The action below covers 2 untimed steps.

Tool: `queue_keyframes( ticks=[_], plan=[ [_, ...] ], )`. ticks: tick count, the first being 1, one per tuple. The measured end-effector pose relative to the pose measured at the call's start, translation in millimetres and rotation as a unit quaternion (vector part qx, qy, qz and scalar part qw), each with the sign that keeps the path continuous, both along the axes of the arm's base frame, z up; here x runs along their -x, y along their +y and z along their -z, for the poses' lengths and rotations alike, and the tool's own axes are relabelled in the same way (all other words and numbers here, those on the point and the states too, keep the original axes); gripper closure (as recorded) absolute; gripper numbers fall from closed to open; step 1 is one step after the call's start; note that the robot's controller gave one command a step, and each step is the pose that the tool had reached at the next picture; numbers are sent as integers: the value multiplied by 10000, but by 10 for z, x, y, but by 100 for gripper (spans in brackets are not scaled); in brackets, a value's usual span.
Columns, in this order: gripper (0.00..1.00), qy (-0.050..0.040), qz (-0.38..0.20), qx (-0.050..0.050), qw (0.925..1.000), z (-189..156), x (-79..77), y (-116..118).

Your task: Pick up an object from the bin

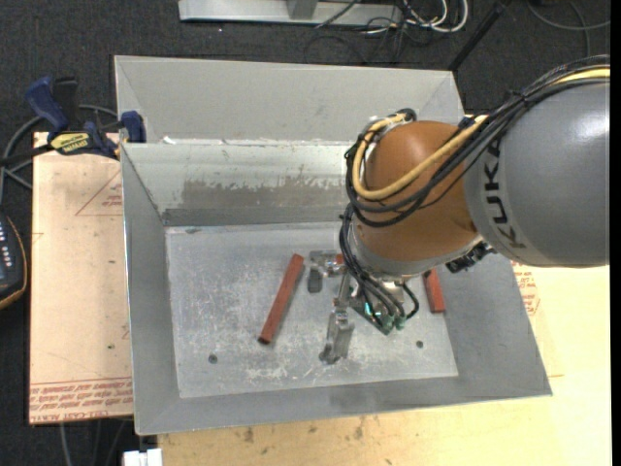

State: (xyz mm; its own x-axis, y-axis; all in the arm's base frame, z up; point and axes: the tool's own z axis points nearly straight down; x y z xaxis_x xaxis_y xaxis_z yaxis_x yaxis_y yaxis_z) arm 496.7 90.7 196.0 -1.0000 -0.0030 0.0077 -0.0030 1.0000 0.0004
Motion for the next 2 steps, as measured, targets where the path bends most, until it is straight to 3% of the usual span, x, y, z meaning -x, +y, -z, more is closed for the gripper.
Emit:
queue_keyframes(
  ticks=[1, 2],
  plan=[
    [0, -53, -931, -9, 9956, 670, -953, 157],
    [0, -20, -2460, -20, 9693, 1279, -655, 486]
  ],
)
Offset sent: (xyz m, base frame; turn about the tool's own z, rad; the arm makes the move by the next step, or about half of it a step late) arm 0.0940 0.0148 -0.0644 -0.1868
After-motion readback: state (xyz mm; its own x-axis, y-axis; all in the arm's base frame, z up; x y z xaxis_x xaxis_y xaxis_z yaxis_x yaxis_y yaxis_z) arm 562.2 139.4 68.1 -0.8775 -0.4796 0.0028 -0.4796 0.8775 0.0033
